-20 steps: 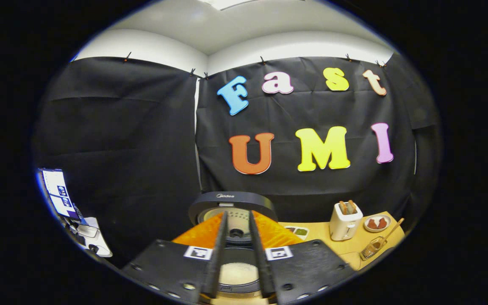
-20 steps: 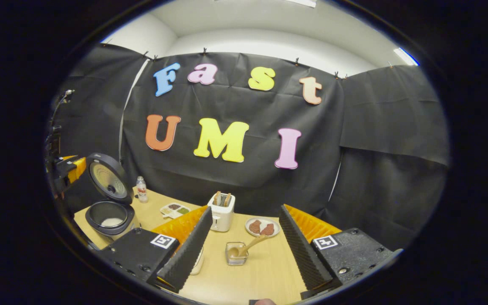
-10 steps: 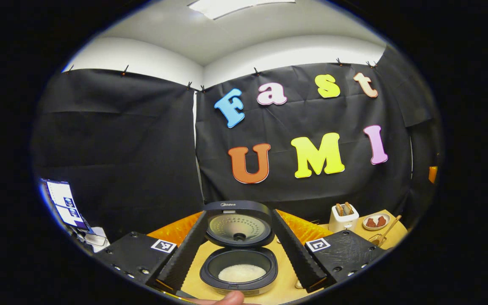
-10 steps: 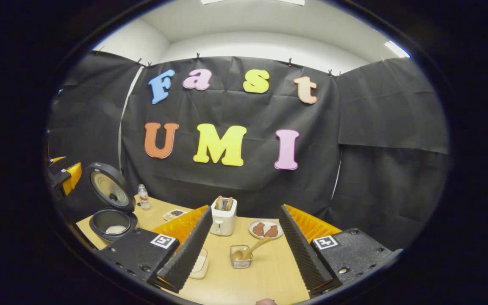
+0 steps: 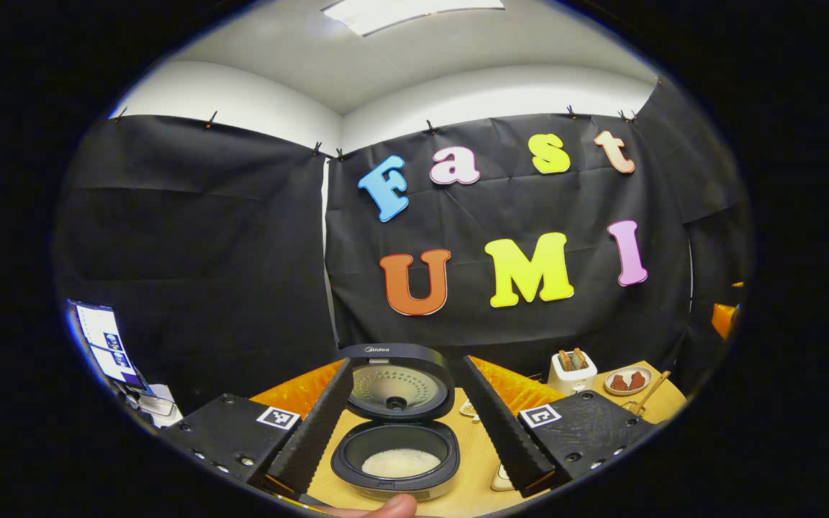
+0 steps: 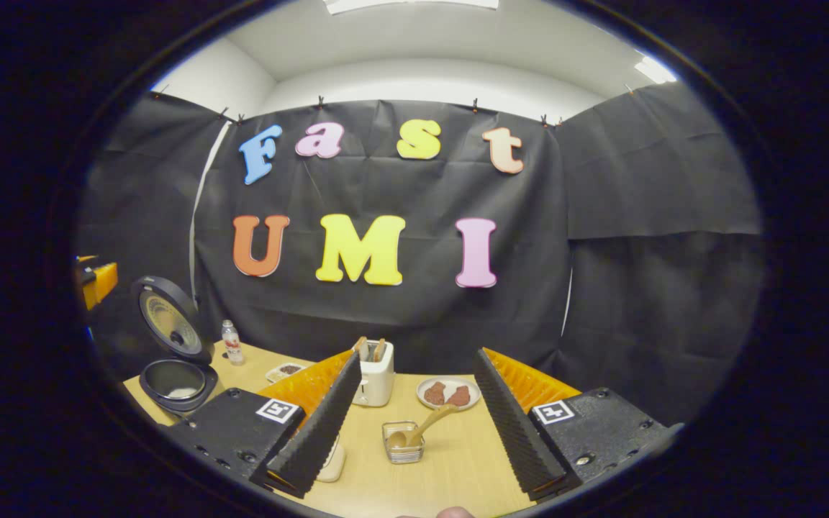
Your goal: Close the left gripper, press the button to open the rice cooker; take a wooden spoon from the chopstick holder with the right hand, scoop a spoonful of rice and pour it into the rice cooker, then put the wooden spoon back into the chopstick holder.
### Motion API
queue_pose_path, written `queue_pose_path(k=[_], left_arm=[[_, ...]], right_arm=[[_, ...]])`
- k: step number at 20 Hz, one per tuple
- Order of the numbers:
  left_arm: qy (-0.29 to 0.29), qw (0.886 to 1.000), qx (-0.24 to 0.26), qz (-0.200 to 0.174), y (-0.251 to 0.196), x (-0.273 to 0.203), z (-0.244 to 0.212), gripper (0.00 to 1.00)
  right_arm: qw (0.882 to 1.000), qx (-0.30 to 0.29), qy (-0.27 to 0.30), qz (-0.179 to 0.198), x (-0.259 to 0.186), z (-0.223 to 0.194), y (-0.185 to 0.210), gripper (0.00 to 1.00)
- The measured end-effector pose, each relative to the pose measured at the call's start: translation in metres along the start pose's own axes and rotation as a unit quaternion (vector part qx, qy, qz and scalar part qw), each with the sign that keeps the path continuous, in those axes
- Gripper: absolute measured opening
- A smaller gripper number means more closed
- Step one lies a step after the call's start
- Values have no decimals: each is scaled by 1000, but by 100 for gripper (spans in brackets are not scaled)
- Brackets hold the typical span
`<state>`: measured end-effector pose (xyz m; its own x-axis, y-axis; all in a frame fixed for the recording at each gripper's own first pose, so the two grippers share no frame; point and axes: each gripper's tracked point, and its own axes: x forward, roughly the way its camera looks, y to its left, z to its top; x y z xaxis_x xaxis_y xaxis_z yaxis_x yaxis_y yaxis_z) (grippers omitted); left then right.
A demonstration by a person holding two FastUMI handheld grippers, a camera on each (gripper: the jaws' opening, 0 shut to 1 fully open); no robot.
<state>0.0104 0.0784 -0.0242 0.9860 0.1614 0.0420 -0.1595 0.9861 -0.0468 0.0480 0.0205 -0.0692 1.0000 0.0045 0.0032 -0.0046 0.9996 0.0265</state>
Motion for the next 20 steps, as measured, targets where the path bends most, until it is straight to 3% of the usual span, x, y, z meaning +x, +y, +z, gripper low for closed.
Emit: queue_pose_path(k=[4, 9, 13, 20], left_arm=[[11, 1000, 12, -7, -9, 0, -10, 95], [25, 999, 15, -13, -20, 2, -25, 95], [42, 999, 20, -18, -35, 5, -40, 95], [56, 998, 29, -23, -54, 14, -58, 96]], right_arm=[[996, 69, 62, -7, 49, -79, -15, 100], [988, 102, 113, -7, 113, -162, -28, 100], [981, 143, 135, 3, 165, -205, -30, 100], [972, 189, 135, 19, 240, -241, -21, 98]])
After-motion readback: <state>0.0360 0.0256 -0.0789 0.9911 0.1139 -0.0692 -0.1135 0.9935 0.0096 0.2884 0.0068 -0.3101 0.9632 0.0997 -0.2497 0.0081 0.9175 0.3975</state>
